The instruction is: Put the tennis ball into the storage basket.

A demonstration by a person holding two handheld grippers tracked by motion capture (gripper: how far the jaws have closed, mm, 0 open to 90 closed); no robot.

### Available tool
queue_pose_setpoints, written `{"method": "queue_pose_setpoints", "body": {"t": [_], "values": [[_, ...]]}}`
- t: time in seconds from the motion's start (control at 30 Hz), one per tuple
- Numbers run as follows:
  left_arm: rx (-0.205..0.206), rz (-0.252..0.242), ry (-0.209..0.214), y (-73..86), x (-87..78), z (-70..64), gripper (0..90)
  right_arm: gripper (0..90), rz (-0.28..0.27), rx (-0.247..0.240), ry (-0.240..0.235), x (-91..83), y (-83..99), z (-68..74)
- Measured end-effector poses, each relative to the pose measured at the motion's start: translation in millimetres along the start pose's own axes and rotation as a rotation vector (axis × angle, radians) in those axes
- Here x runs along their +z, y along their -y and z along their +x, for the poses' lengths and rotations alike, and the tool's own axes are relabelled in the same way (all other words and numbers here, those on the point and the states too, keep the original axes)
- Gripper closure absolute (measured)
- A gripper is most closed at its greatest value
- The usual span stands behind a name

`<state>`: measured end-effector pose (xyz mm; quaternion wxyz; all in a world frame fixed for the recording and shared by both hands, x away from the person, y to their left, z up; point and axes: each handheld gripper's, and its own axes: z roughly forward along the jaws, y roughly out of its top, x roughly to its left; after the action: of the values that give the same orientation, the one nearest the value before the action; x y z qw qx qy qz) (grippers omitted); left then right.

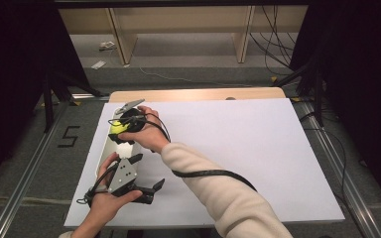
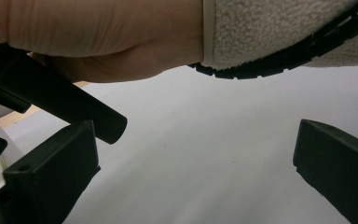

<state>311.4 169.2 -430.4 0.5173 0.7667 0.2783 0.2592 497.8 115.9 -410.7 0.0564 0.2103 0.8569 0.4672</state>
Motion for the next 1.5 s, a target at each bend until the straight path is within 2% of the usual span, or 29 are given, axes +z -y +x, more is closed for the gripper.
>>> {"method": "queue_pose_setpoints", "body": {"t": [0.63,1.5], "values": [[0.0,0.0,0.0,0.1,0.0,-0.2,0.0,25.8,0.017,0.011,0.007,6.5,4.3,-0.4],[0.004,0.001,0.003,0.0,0.1,-0.7,0.0,25.6,0.033,-0.013,-0.006,13.8,5.0,3.9]]}}
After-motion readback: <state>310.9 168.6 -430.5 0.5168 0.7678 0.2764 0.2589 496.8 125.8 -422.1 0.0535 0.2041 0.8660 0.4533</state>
